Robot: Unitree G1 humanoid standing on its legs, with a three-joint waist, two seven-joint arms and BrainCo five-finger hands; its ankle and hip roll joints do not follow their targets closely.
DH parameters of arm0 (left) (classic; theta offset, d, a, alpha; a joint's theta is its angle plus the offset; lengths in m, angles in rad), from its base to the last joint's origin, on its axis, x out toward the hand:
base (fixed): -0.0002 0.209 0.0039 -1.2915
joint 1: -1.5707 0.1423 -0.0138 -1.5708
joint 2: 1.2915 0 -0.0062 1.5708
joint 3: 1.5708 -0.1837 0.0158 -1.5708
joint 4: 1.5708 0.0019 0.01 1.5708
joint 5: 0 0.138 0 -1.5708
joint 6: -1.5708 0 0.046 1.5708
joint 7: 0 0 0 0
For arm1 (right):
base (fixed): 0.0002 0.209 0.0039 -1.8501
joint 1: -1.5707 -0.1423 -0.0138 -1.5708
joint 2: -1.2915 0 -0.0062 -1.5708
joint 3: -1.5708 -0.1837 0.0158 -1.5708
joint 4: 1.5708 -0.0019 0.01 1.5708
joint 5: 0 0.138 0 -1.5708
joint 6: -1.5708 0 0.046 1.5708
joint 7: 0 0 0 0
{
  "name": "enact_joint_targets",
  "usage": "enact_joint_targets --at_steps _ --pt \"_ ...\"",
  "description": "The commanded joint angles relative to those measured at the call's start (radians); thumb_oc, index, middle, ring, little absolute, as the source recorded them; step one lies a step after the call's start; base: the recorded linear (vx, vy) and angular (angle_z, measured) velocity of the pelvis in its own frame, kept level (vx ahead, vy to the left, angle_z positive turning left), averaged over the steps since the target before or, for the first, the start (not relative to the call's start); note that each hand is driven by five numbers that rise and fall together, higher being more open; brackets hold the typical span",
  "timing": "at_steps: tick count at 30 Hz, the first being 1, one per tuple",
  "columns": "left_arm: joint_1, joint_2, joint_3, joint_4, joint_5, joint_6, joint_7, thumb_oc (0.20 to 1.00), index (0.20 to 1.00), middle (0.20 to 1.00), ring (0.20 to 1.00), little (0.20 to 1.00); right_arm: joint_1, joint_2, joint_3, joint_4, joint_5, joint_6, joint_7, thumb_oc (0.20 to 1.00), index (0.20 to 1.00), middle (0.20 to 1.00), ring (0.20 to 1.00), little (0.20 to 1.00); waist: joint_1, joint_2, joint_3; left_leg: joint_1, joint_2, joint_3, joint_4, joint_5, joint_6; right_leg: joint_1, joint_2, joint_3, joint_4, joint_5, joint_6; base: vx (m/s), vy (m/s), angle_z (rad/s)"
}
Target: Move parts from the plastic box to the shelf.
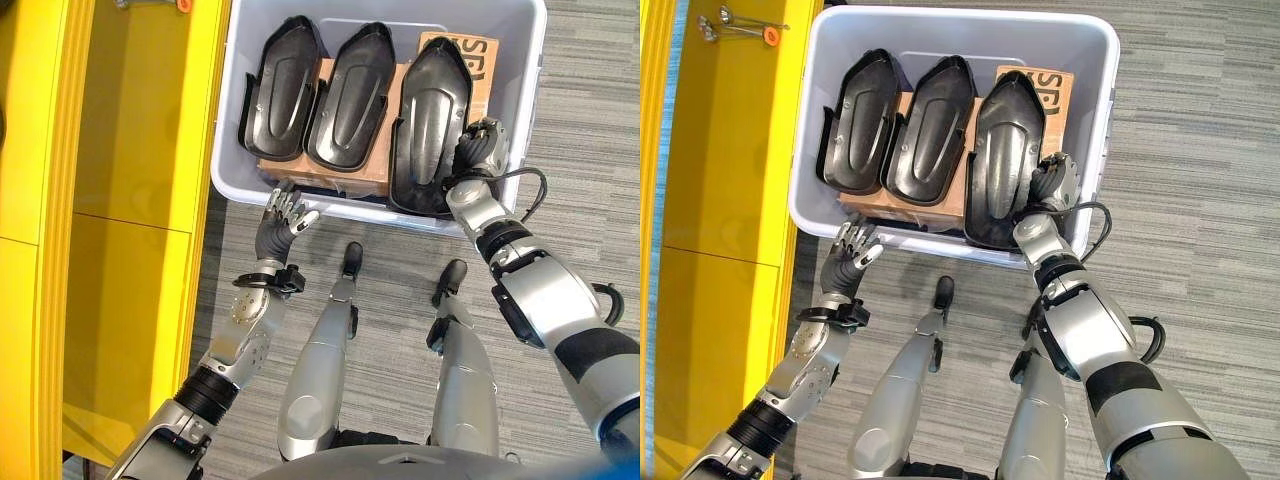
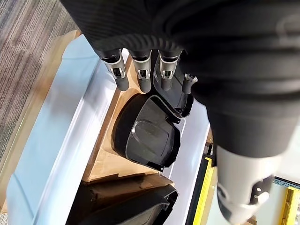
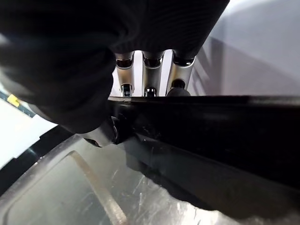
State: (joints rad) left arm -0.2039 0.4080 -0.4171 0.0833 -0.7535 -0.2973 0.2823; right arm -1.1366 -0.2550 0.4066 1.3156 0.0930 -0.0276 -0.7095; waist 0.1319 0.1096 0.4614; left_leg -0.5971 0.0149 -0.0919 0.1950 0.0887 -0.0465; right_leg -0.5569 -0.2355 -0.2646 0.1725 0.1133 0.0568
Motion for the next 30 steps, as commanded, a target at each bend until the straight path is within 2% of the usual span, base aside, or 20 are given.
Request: enact_joint_targets --at_steps 1,8,14,16,19,20,21,27,30 --pt "0.002 0.048 0.004 -0.077 0.026 -0.022 -0.023 1.000 1.000 1.000 1.000 1.000 0.103 0.060 0.000 0.069 -0.003 0.088 0.126 0.200 0.200 0.200 0.200 0.200 0.051 -0.003 0.059 0.030 -0.034 0.046 0.024 -0.110 0.058 0.077 -0.048 0.023 0.043 -0.083 0.073 0.00 0.000 0.00" --pt "0.001 0.050 0.002 -0.075 0.023 -0.018 -0.028 1.000 1.000 1.000 1.000 1.000 0.101 0.063 -0.021 0.068 0.017 0.080 0.129 0.200 0.200 0.200 0.200 0.200 0.050 -0.003 0.059 0.048 -0.036 0.044 0.023 -0.110 0.059 0.093 -0.048 0.023 0.046 -0.084 0.074 0.00 0.000 0.00" --pt "-0.004 0.052 0.007 -0.053 0.022 -0.029 -0.029 1.000 1.000 1.000 1.000 1.000 0.080 0.055 -0.043 -0.009 0.082 0.020 0.114 0.200 0.200 0.200 0.200 0.200 0.048 -0.009 0.059 0.072 -0.033 0.049 0.018 -0.109 0.059 0.111 -0.046 0.028 0.044 -0.083 0.074 0.00 0.000 0.00" --pt "-0.005 0.051 0.015 -0.040 0.021 -0.034 -0.025 1.000 1.000 1.000 1.000 1.000 0.071 0.045 -0.048 -0.119 0.132 -0.038 0.104 0.200 0.200 0.200 0.200 0.200 0.039 -0.019 0.059 0.088 -0.029 0.053 0.016 -0.109 0.058 0.121 -0.044 0.034 0.045 -0.084 0.072 0.00 0.000 0.00" --pt "-0.004 0.050 0.033 -0.029 0.023 -0.038 -0.017 1.000 1.000 1.000 1.000 1.000 0.079 0.033 -0.034 -0.258 0.142 -0.069 0.097 0.200 0.200 0.200 0.200 0.200 0.024 -0.038 0.059 0.103 -0.023 0.060 0.017 -0.110 0.058 0.129 -0.039 0.042 0.042 -0.081 0.070 -0.01 -0.002 -0.01" --pt "0.002 0.048 0.045 -0.027 0.022 -0.038 -0.011 1.000 1.000 1.000 1.000 1.000 0.093 0.026 -0.035 -0.364 0.151 -0.086 0.090 0.200 0.200 0.200 0.200 0.200 0.013 -0.048 0.058 0.115 -0.021 0.064 0.015 -0.110 0.058 0.137 -0.036 0.045 0.038 -0.078 0.068 0.00 0.000 0.00" --pt "0.002 0.048 0.045 -0.027 0.022 -0.037 -0.011 1.000 1.000 1.000 1.000 1.000 0.093 0.026 -0.035 -0.365 0.151 -0.086 0.090 0.200 0.200 0.200 0.200 0.200 0.013 -0.048 0.058 0.116 -0.021 0.064 0.014 -0.110 0.058 0.138 -0.036 0.045 0.038 -0.078 0.068 0.00 0.000 0.00" --pt "0.035 0.048 0.080 -0.033 0.020 -0.029 -0.003 1.000 1.000 1.000 1.000 1.000 0.181 0.007 -0.060 -0.702 0.128 -0.118 0.084 0.200 0.200 0.200 0.200 0.200 -0.013 -0.074 0.030 0.153 -0.013 0.072 0.000 -0.108 0.057 0.168 -0.031 0.051 0.020 -0.072 0.067 0.00 -0.022 -0.06" --pt "0.046 0.052 0.086 -0.038 0.022 -0.028 -0.005 1.000 1.000 1.000 1.000 1.000 0.208 0.006 -0.073 -0.768 0.122 -0.129 0.081 0.200 0.200 0.200 0.200 0.200 -0.018 -0.078 0.018 0.167 -0.011 0.074 -0.004 -0.108 0.057 0.180 -0.030 0.053 0.014 -0.070 0.067 0.00 -0.015 -0.10"
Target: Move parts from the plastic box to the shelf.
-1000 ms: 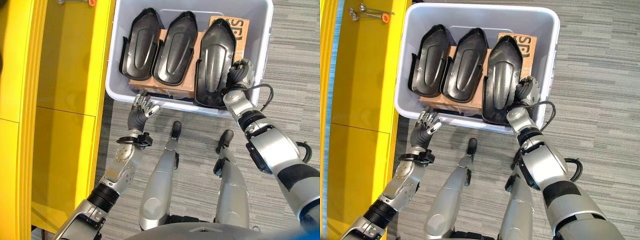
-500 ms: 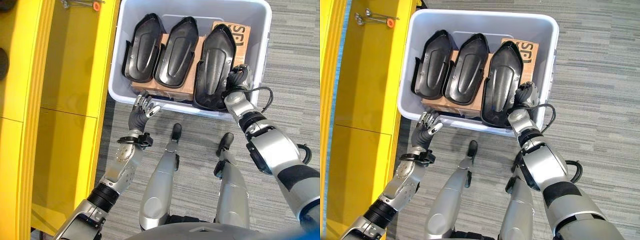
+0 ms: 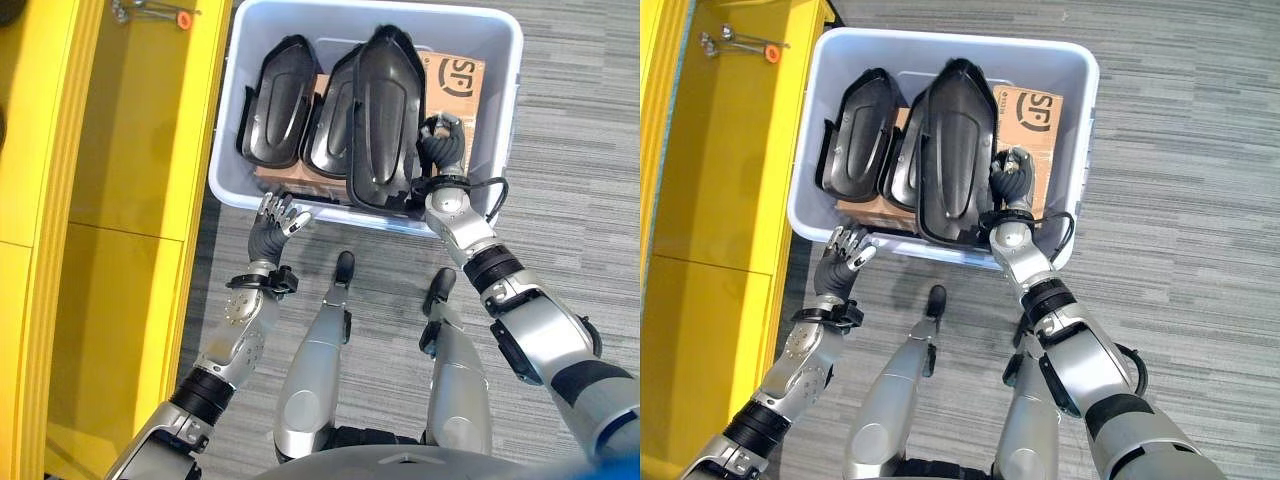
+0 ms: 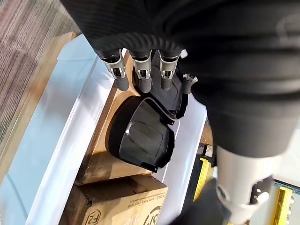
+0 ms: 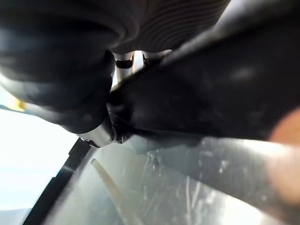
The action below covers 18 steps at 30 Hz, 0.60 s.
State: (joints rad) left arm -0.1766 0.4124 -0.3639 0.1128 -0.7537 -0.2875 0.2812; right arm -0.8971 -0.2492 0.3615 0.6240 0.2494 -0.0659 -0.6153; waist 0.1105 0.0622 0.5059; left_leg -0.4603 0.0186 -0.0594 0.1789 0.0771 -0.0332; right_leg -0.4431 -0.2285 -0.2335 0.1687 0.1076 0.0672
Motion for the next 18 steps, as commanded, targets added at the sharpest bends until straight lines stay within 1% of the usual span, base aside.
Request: enact_joint_targets --at_steps 1,5,10,13,16,18 --pt "0.033 0.052 0.047 -0.071 0.024 -0.038 -0.008 1.000 1.000 1.000 1.000 1.000 -0.010 -0.010 -0.037 -0.146 -0.067 -0.091 -0.012 0.200 0.200 0.200 0.200 0.200 -0.002 -0.034 -0.038 0.047 -0.012 0.045 0.004 -0.096 0.044 0.079 -0.035 0.022 0.012 -0.063 0.058 0.00 0.000 0.00" --pt "0.069 0.059 0.069 -0.074 0.032 -0.028 -0.023 1.000 1.000 1.000 1.000 1.000 0.036 -0.017 -0.056 -0.281 -0.116 -0.095 0.004 0.200 0.200 0.200 0.200 0.200 -0.013 -0.040 -0.074 0.087 -0.005 0.053 -0.010 -0.096 0.043 0.109 -0.031 0.026 0.002 -0.064 0.059 0.02 -0.021 -0.05" --pt "0.106 0.065 0.086 -0.074 0.041 -0.015 -0.040 1.000 1.000 1.000 1.000 1.000 0.068 -0.018 -0.062 -0.352 -0.151 -0.097 0.020 0.200 0.200 0.200 0.200 0.200 -0.020 -0.042 -0.102 0.118 0.000 0.056 -0.018 -0.100 0.042 0.130 -0.028 0.029 0.003 -0.071 0.059 0.01 -0.021 -0.10" --pt "0.128 0.069 0.101 -0.074 0.053 -0.011 -0.049 1.000 1.000 1.000 1.000 1.000 0.095 -0.022 -0.058 -0.404 -0.201 -0.090 0.033 0.200 0.200 0.200 0.200 0.200 -0.026 -0.043 -0.124 0.143 0.005 0.059 -0.027 -0.100 0.041 0.146 -0.024 0.033 0.004 -0.076 0.060 0.01 -0.014 -0.03" --pt "0.150 0.064 0.122 -0.070 0.061 -0.005 -0.055 1.000 1.000 1.000 1.000 1.000 0.140 -0.008 -0.051 -0.437 -0.209 -0.094 0.060 0.200 0.200 0.200 0.200 0.200 -0.033 -0.048 -0.145 0.168 0.015 0.061 -0.035 -0.098 0.038 0.164 -0.017 0.033 0.007 -0.087 0.059 0.01 -0.047 -0.04" --pt "0.171 0.057 0.145 -0.062 0.066 -0.004 -0.056 1.000 1.000 1.000 1.000 1.000 0.172 -0.004 -0.039 -0.455 -0.209 -0.098 0.083 0.200 0.200 0.200 0.200 0.200 -0.035 -0.051 -0.166 0.196 0.029 0.063 -0.042 -0.099 0.032 0.181 -0.008 0.031 0.015 -0.104 0.056 0.02 -0.060 -0.10"
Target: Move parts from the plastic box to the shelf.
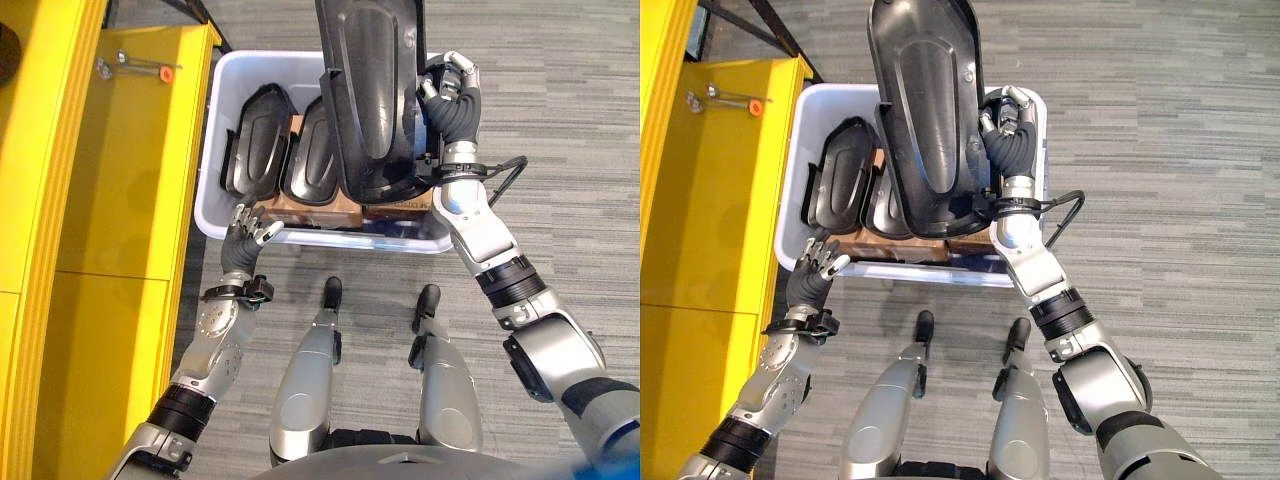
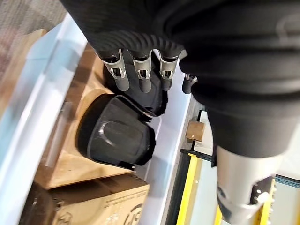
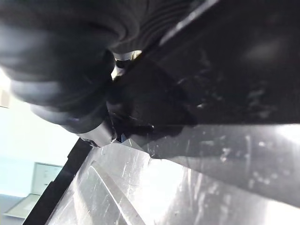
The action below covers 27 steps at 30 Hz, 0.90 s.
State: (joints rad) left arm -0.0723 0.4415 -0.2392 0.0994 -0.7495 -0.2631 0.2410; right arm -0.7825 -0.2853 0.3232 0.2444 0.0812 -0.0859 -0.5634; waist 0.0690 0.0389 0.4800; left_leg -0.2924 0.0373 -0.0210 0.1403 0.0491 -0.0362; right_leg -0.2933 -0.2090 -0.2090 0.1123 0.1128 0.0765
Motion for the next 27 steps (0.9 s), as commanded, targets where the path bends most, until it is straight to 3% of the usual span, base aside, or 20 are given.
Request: enact_joint_targets --at_steps 1,12,15,17,19,21,24,27 --pt "0.067 0.028 0.020 -0.049 0.062 -0.028 -0.015 1.000 1.000 1.000 1.000 1.000 0.057 0.033 -0.001 -0.076 -0.041 -0.078 0.031 0.200 0.200 0.200 0.200 0.200 0.006 -0.028 -0.140 0.029 0.010 0.024 -0.004 -0.071 0.035 0.031 -0.028 0.006 0.071 -0.109 0.047 0.04 -0.086 -0.11" --pt "0.205 -0.021 0.113 -0.006 0.089 0.001 -0.048 1.000 1.000 1.000 1.000 1.000 0.206 0.061 0.050 -0.085 -0.015 -0.092 0.134 0.200 0.200 0.200 0.200 0.200 0.012 -0.035 -0.258 0.180 0.121 0.006 -0.066 -0.020 -0.022 0.164 0.065 -0.046 0.129 -0.245 -0.006 0.03 -0.188 0.00" --pt "0.232 -0.042 0.123 0.002 0.085 0.007 -0.052 1.000 1.000 1.000 1.000 1.000 0.202 0.061 0.051 -0.070 -0.012 -0.098 0.130 0.200 0.200 0.200 0.200 0.200 0.027 -0.032 -0.275 0.182 0.158 -0.003 -0.084 0.034 -0.045 0.196 0.107 -0.066 0.099 -0.264 -0.034 -0.05 -0.219 0.05" --pt "0.238 -0.056 0.118 0.015 0.087 0.010 -0.052 1.000 1.000 1.000 1.000 1.000 0.183 0.059 0.054 -0.053 -0.002 -0.105 0.124 0.200 0.200 0.200 0.200 0.200 0.042 -0.025 -0.280 0.174 0.167 -0.034 -0.122 0.104 -0.064 0.215 0.130 -0.081 0.062 -0.266 -0.052 -0.07 -0.180 0.18" --pt "0.241 -0.062 0.118 0.013 0.085 0.012 -0.052 1.000 1.000 1.000 1.000 1.000 0.178 0.056 0.054 -0.049 -0.003 -0.103 0.118 0.200 0.200 0.200 0.200 0.200 0.046 -0.023 -0.287 0.169 0.167 -0.040 -0.136 0.124 -0.069 0.218 0.131 -0.094 0.053 -0.265 -0.056 -0.04 -0.095 0.26" --pt "0.227 -0.077 0.109 0.039 0.088 0.019 -0.048 1.000 1.000 1.000 1.000 1.000 0.167 0.041 0.042 -0.037 -0.009 -0.095 0.106 0.200 0.200 0.200 0.200 0.200 0.043 -0.029 -0.290 0.157 0.173 0.036 -0.126 0.153 -0.060 0.240 0.110 -0.158 0.032 -0.263 -0.065 -0.09 -0.075 0.63" --pt "0.213 -0.092 0.104 0.062 0.070 0.029 -0.046 1.000 1.000 1.000 1.000 1.000 0.167 0.040 0.044 -0.009 0.017 -0.083 0.088 0.200 0.200 0.200 0.200 0.200 0.030 -0.036 -0.295 0.194 0.232 0.141 -0.100 0.153 -0.067 0.248 0.076 -0.208 0.047 -0.267 -0.069 -0.09 0.019 0.90" --pt "0.193 -0.087 0.102 0.046 0.075 0.027 -0.045 1.000 1.000 1.000 1.000 1.000 0.190 0.055 0.034 0.009 0.096 -0.099 0.095 0.200 0.200 0.200 0.200 0.200 0.017 -0.029 -0.313 0.249 0.268 0.131 -0.087 0.143 -0.086 0.247 0.028 -0.221 0.104 -0.282 -0.052 0.01 0.135 0.62"
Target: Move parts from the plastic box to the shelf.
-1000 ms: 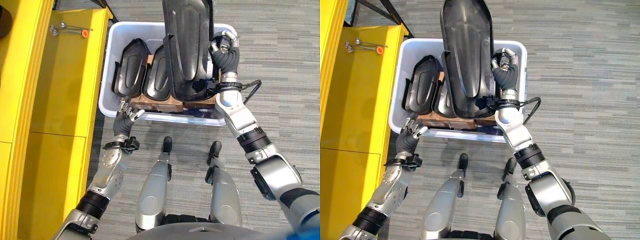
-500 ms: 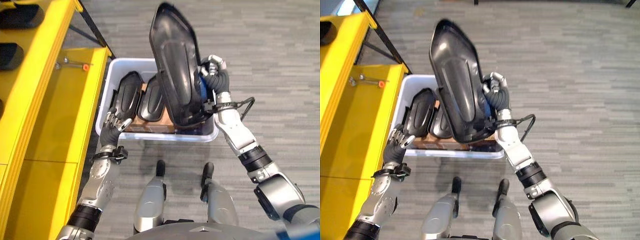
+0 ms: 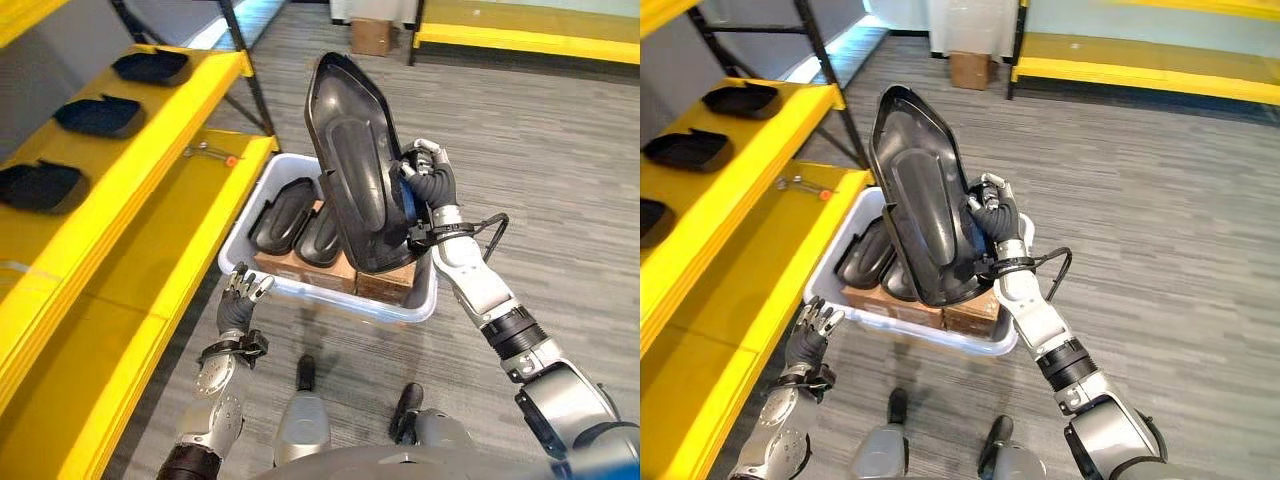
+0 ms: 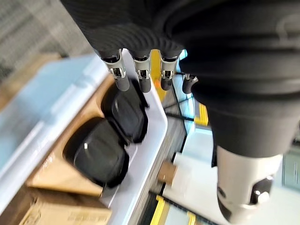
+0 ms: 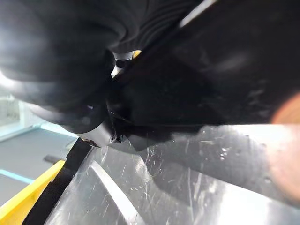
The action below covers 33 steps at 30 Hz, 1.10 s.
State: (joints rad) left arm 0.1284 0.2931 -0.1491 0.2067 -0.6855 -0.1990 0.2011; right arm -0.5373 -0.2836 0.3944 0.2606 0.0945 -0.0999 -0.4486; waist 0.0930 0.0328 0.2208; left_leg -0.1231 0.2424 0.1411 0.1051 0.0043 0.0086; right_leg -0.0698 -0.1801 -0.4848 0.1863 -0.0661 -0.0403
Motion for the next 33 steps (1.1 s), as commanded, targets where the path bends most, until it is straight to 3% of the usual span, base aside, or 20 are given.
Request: enact_joint_targets --at_steps 1,2,6,11,15,16,22,24,25,27,29,32,33 --pt "-0.008 0.061 0.012 -0.061 0.011 -0.037 -0.005 1.000 1.000 1.000 1.000 1.000 -0.055 0.053 -0.037 -0.007 0.083 -0.085 -0.020 0.200 0.200 0.200 0.200 0.200 -0.007 -0.023 -0.054 0.079 0.063 -0.031 -0.052 0.187 -0.131 0.023 -0.001 0.055 0.030 -0.104 0.065 -0.01 0.194 0.68" --pt "-0.023 0.061 0.013 -0.072 0.026 -0.035 -0.005 1.000 1.000 1.000 1.000 1.000 -0.022 0.046 -0.045 -0.016 0.103 -0.086 -0.003 0.200 0.200 0.200 0.200 0.200 -0.016 -0.004 -0.065 0.092 0.042 -0.055 -0.059 0.138 -0.121 0.021 -0.042 0.038 0.062 -0.091 0.089 0.00 0.273 0.62" --pt "-0.023 0.059 0.016 -0.078 0.029 -0.032 -0.011 1.000 1.000 1.000 1.000 1.000 0.037 0.046 -0.067 -0.046 0.156 -0.082 0.028 0.200 0.200 0.200 0.200 0.200 -0.018 -0.005 -0.075 0.090 -0.017 -0.025 -0.028 0.012 -0.098 0.069 -0.138 -0.004 0.058 -0.041 0.128 0.05 0.323 0.64" --pt "-0.007 0.075 0.035 -0.078 0.044 -0.032 -0.019 1.000 1.000 1.000 1.000 1.000 0.047 0.048 -0.080 -0.046 0.145 -0.067 0.051 0.200 0.200 0.200 0.200 0.200 0.002 -0.024 -0.083 0.072 -0.076 -0.029 0.000 -0.044 -0.074 0.107 -0.186 -0.031 -0.002 0.020 0.168 0.07 0.266 0.26" --pt "0.000 0.091 0.054 -0.082 0.056 -0.034 -0.018 1.000 1.000 1.000 1.000 1.000 0.029 0.058 -0.081 -0.032 0.126 -0.054 0.054 0.200 0.200 0.200 0.200 0.200 0.046 -0.051 -0.071 0.008 -0.121 -0.041 0.090 -0.096 -0.059 0.125 -0.220 -0.055 -0.047 0.083 0.198 0.04 0.185 0.25" --pt "0.009 0.098 0.071 -0.075 0.055 -0.036 -0.021 1.000 1.000 1.000 1.000 1.000 0.009 0.063 -0.080 -0.028 0.121 -0.052 0.059 0.200 0.200 0.200 0.200 0.200 0.067 -0.063 -0.059 -0.028 -0.145 -0.048 0.140 -0.129 -0.048 0.130 -0.232 -0.056 -0.074 0.112 0.211 0.03 0.180 0.14" --pt "0.014 0.110 0.094 -0.074 0.055 -0.048 -0.010 1.000 1.000 1.000 1.000 1.000 -0.071 0.084 -0.083 -0.006 0.111 -0.053 0.052 0.200 0.200 0.200 0.200 0.200 0.119 -0.066 -0.035 -0.127 -0.209 -0.063 0.258 -0.196 -0.011 0.134 -0.279 -0.051 -0.126 0.222 0.248 0.03 0.227 0.20" --pt "0.000 0.115 0.091 -0.072 0.056 -0.050 -0.006 1.000 1.000 1.000 1.000 1.000 -0.083 0.089 -0.088 0.001 0.104 -0.052 0.051 0.200 0.200 0.200 0.200 0.200 0.126 -0.066 -0.042 -0.136 -0.236 -0.082 0.250 -0.201 0.006 0.136 -0.277 -0.016 -0.115 0.223 0.242 0.07 0.256 0.35" --pt "-0.007 0.117 0.090 -0.072 0.055 -0.053 -0.005 1.000 1.000 1.000 1.000 1.000 -0.094 0.088 -0.086 0.012 0.098 -0.050 0.049 0.200 0.200 0.200 0.200 0.200 0.120 -0.073 -0.042 -0.149 -0.254 -0.082 0.241 -0.180 0.024 0.121 -0.283 -0.005 -0.104 0.225 0.222 0.08 0.278 0.49" --pt "-0.035 0.125 0.072 -0.069 0.067 -0.056 -0.003 1.000 1.000 1.000 1.000 1.000 -0.096 0.083 -0.089 0.021 0.102 -0.056 0.046 0.200 0.200 0.200 0.200 0.200 0.103 -0.068 -0.047 -0.129 -0.283 -0.115 0.198 -0.163 0.042 0.085 -0.230 0.118 -0.043 0.186 0.195 0.11 0.240 0.59" --pt "-0.071 0.132 0.044 -0.057 0.072 -0.051 -0.002 1.000 1.000 1.000 1.000 1.000 -0.077 0.078 -0.091 0.009 0.134 -0.066 0.056 0.200 0.200 0.200 0.200 0.200 0.068 -0.060 -0.046 -0.092 -0.313 -0.170 0.134 -0.135 0.055 0.022 -0.132 0.258 0.049 0.120 0.161 0.16 0.214 1.00" --pt "-0.097 0.137 0.015 -0.059 0.092 -0.040 -0.015 1.000 1.000 1.000 1.000 1.000 -0.051 0.076 -0.078 -0.008 0.153 -0.080 0.071 0.200 0.200 0.200 0.200 0.200 0.024 -0.046 -0.038 -0.029 -0.335 -0.241 0.034 -0.092 0.061 -0.084 -0.013 0.339 0.133 0.051 0.123 0.14 0.120 1.13" --pt "-0.097 0.138 0.013 -0.066 0.092 -0.037 -0.019 1.000 1.000 1.000 1.000 1.000 -0.050 0.080 -0.077 -0.005 0.160 -0.079 0.073 0.200 0.200 0.200 0.200 0.200 0.019 -0.043 -0.033 -0.020 -0.338 -0.251 0.028 -0.087 0.063 -0.105 -0.012 0.337 0.134 0.061 0.124 0.10 0.049 0.77"
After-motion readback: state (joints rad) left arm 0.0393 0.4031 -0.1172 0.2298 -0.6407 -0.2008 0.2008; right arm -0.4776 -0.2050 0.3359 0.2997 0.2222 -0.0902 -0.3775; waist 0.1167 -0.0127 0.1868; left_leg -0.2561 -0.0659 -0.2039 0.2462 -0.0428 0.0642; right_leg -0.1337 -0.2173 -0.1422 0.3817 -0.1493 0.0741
